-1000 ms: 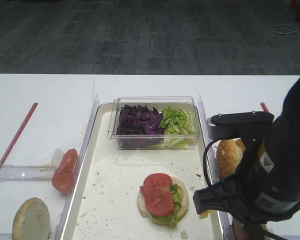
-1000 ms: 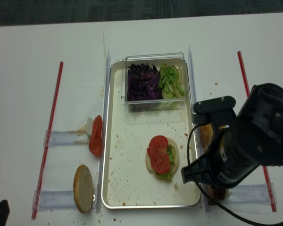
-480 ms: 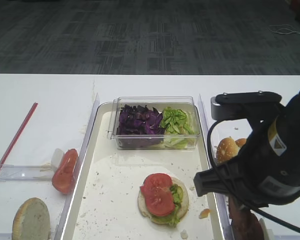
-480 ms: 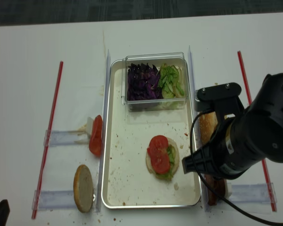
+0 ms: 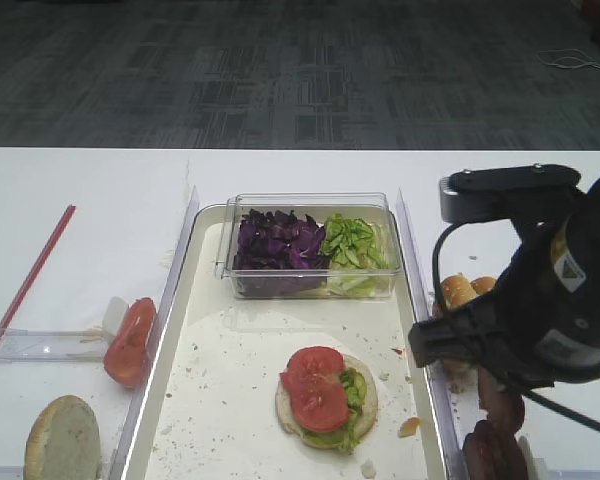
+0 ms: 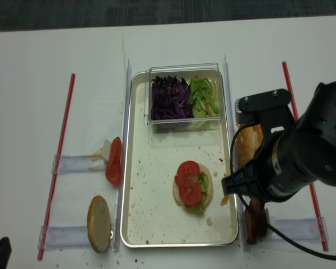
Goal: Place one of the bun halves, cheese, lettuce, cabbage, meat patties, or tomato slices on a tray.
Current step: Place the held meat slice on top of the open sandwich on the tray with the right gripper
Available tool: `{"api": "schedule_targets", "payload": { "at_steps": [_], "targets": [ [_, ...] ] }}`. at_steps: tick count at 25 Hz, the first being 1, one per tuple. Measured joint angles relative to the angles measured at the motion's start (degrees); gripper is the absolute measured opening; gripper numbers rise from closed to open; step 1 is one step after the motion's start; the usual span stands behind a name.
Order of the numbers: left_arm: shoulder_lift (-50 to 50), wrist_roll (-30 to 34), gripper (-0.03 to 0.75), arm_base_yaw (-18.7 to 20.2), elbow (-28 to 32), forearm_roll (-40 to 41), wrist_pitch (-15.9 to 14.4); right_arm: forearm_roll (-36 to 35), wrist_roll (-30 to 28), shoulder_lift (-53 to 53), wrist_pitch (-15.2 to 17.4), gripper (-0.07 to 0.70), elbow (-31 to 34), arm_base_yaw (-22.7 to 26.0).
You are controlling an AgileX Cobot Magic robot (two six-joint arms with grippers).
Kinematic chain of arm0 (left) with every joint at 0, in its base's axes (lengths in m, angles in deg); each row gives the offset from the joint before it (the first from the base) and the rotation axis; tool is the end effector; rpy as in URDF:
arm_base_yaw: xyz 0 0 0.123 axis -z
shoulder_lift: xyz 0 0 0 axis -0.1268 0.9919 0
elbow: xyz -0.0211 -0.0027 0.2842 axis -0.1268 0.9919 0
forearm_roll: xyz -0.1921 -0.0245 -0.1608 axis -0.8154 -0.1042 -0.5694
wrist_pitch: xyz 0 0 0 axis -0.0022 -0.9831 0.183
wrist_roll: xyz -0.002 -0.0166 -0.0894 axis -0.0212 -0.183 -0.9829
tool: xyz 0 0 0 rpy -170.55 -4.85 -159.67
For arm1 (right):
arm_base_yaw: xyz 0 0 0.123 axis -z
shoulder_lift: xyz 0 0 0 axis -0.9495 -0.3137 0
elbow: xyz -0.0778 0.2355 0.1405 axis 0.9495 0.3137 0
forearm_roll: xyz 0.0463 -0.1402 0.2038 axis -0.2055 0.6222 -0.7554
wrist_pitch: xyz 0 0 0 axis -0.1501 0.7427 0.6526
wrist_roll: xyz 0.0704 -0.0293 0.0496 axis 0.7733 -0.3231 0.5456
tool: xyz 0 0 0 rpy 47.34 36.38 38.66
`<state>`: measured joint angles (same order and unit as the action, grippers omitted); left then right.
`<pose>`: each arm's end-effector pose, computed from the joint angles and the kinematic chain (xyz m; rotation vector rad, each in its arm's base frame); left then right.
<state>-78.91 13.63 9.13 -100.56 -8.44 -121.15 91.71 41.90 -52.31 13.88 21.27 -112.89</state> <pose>-0.0120 0.0070 0.2657 -0.1131 2.1507 0.0010 0.1684 0.1356 0.2327 -0.2283 2.9014 0.0733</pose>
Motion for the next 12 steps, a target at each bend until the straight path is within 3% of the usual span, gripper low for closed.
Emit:
{"api": "schedule_targets", "payload": {
  "at_steps": [8, 12],
  "targets": [
    [0.0, 0.0, 0.544, 0.0, 0.0, 0.0, 0.0, -0.5, -7.9, 0.0, 0.4, 0.114, 0.0, 11.2],
    [0.0, 0.0, 0.544, 0.0, 0.0, 0.0, 0.0, -0.7, -10.1, 0.0, 0.4, 0.114, 0.0, 14.4]
  ]
}}
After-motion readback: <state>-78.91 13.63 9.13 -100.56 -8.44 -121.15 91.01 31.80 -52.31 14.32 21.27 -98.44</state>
